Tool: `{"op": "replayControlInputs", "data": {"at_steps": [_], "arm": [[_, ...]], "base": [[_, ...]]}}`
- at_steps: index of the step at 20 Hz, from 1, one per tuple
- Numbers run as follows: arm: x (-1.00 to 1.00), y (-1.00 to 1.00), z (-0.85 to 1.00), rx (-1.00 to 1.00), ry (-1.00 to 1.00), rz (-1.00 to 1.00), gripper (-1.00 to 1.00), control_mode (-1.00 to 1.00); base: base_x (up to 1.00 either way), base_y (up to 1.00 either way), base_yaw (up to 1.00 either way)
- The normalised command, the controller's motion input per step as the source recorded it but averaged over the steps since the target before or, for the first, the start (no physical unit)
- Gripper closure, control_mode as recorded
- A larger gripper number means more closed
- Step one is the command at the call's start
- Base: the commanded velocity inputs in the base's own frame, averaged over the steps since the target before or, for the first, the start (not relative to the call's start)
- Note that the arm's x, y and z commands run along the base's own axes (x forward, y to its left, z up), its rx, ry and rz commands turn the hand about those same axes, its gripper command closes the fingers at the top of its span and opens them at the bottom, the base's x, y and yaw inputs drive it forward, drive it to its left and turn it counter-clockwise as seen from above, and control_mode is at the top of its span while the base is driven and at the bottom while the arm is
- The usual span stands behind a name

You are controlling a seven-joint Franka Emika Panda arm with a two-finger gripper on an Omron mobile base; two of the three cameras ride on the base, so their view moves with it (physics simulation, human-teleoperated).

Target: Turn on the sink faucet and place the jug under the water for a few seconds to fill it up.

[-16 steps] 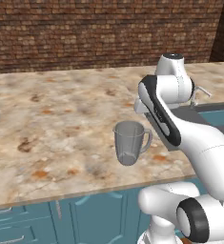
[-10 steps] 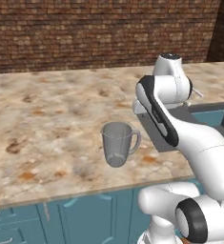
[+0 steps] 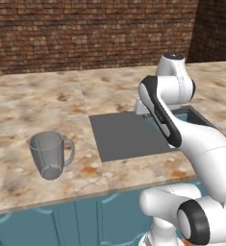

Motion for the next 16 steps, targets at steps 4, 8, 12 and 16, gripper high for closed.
{"op": "replayControlInputs", "data": {"at_steps": [4, 8, 12, 16], "arm": [[0.0, 0.0, 0.0, 0.0, 0.0, 0.0, -1.0, 1.0], [0.0, 0.0, 0.0, 0.0, 0.0, 0.0, -1.0, 1.0], [0.0, 0.0, 0.0, 0.0, 0.0, 0.0, -1.0, 1.0], [0.0, 0.0, 0.0, 0.0, 0.0, 0.0, -1.0, 1.0]], "base": [[0.02, -0.71, -0.05], [0.04, -0.59, -0.03], [0.11, -0.41, 0.0], [0.08, -0.15, 0.0]]}}
